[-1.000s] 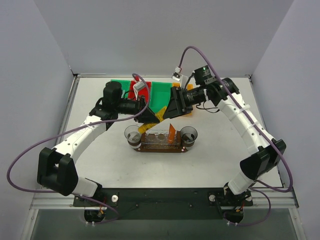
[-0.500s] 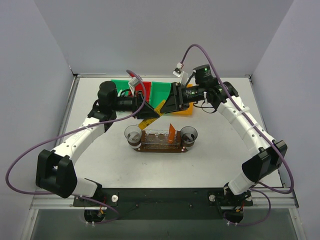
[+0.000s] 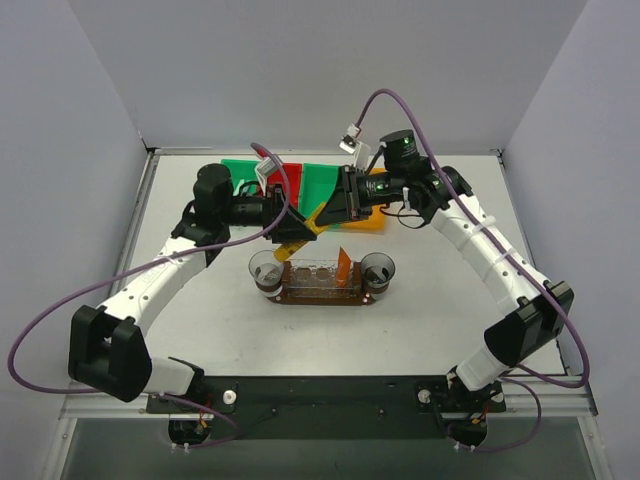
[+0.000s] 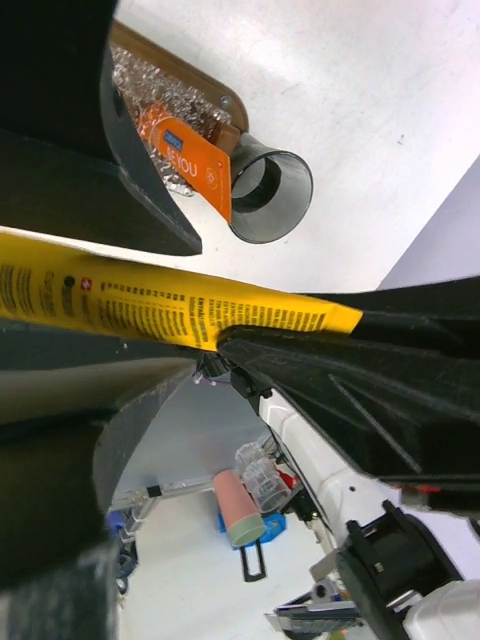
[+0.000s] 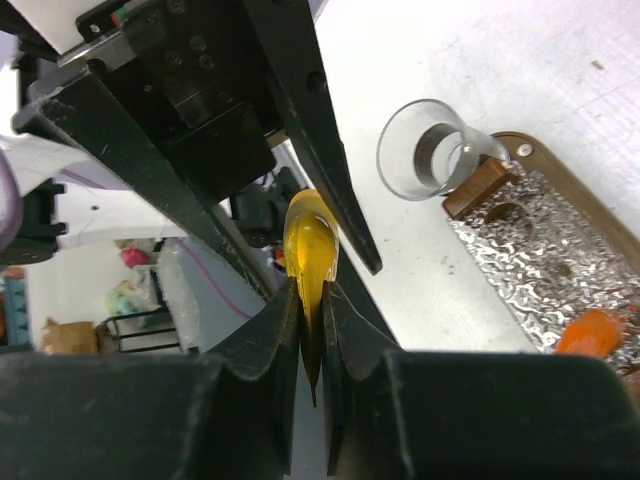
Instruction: Prepare toiletry sets of a toothbrush and toothpaste on the tray
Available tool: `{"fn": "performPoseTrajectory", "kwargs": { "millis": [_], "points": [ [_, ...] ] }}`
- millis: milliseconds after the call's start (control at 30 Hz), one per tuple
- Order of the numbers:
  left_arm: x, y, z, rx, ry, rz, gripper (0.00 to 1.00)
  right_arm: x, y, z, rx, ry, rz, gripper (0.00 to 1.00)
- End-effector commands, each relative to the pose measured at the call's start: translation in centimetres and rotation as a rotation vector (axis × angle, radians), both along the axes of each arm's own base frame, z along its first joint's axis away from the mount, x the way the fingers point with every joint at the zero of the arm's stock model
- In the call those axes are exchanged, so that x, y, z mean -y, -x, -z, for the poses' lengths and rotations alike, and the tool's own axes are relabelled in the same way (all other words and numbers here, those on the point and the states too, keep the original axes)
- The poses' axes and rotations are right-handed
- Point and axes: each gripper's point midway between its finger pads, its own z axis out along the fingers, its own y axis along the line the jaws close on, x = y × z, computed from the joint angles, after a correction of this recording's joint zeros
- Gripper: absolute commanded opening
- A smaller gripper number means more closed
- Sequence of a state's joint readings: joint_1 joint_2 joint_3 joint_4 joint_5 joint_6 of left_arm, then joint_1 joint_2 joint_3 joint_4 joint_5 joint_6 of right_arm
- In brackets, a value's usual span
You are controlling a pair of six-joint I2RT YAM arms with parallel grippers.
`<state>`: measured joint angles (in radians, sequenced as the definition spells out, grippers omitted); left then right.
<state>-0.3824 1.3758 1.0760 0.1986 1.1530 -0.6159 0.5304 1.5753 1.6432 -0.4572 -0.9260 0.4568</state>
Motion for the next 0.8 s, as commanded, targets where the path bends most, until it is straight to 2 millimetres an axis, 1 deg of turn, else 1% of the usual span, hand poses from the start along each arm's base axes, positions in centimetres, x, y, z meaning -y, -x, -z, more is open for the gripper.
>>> {"fn": "performPoseTrajectory", "kwargs": {
  "millis": [0,33,67,100,133,167,200,233,267,300,333,367,400,433,467,500,533,567,667,700,767],
  "points": [
    [-1.9,-1.9,-0.6,0.065,-0.055,-0.129,0.63,0.3,0.5,-2.8,0.155,-0.001,0.044,0.00],
    [-2.6,-2.6,-0.4,0.071,-0.063,-0.168,0.65,0.5,0.6,-2.9,0.177,0.020,0.057,0.00],
    [-3.7,-3.3,-0.8,0.081,-0.061,-0.214,0.74,1.0,0.6,-2.2,0.214,0.088,0.082,0.00],
    [-4.5,-3.9,-1.1,0.089,-0.053,-0.251,0.86,1.3,0.7,-2.8,0.248,0.109,0.092,0.00],
    [-5.9,-4.9,-1.3,0.090,-0.056,-0.308,0.87,1.6,0.7,-2.6,0.274,0.147,0.105,0.00],
    [-6.6,-5.2,-1.8,0.109,-0.059,-0.341,0.87,2.0,1.3,-1.9,0.273,0.201,0.102,0.00],
    [-7.4,-5.8,-1.2,0.082,-0.089,-0.396,0.87,2.1,1.3,-1.4,0.323,0.267,0.111,0.00],
    [-8.0,-6.5,-1.5,0.109,-0.112,-0.439,0.87,2.0,1.6,-1.4,0.346,0.294,0.106,0.00],
    [-8.6,-7.1,-1.2,0.108,-0.141,-0.488,0.87,2.3,2.1,-0.6,0.342,0.342,0.099,0.00],
    [-9.5,-8.0,-0.3,0.081,-0.189,-0.567,0.87,2.2,2.3,0.0,0.375,0.393,0.100,0.00],
    [-10.1,-8.6,0.1,0.083,-0.219,-0.612,0.87,2.2,2.4,0.4,0.390,0.421,0.098,0.00],
    [-10.7,-9.1,0.1,0.080,-0.245,-0.658,0.87,2.5,2.5,0.9,0.403,0.463,0.103,0.00],
    [-11.4,-9.1,1.2,0.033,-0.298,-0.695,0.87,2.2,2.8,1.4,0.451,0.513,0.099,0.00],
    [-12.8,-9.9,1.8,0.034,-0.356,-0.777,0.87,2.2,2.8,1.7,0.476,0.548,0.101,0.00],
    [-13.5,-10.2,1.3,0.036,-0.380,-0.817,0.87,2.0,3.1,1.9,0.500,0.577,0.087,0.00],
    [-14.2,-9.9,2.1,-0.002,-0.427,-0.847,0.88,1.7,3.0,2.6,0.509,0.609,0.083,0.00],
    [-15.2,-10.2,2.1,-0.004,-0.457,-0.901,0.88,1.4,3.3,2.8,0.531,0.638,0.084,0.00],
    [-15.5,-10.2,1.6,0.001,-0.462,-0.919,0.88,1.3,3.0,3.0,0.543,0.657,0.096,0.00],
    [-15.8,-9.9,1.7,-0.009,-0.476,-0.932,0.88,1.0,2.4,4.0,0.551,0.706,0.122,0.00],
    [-15.7,-9.8,2.1,-0.022,-0.479,-0.928,0.88,0.9,2.1,4.6,0.547,0.724,0.127,0.00],
    [-15.6,-9.6,2.4,-0.030,-0.475,-0.924,0.88,1.1,1.5,4.9,0.563,0.746,0.150,0.00]
  ]
}}
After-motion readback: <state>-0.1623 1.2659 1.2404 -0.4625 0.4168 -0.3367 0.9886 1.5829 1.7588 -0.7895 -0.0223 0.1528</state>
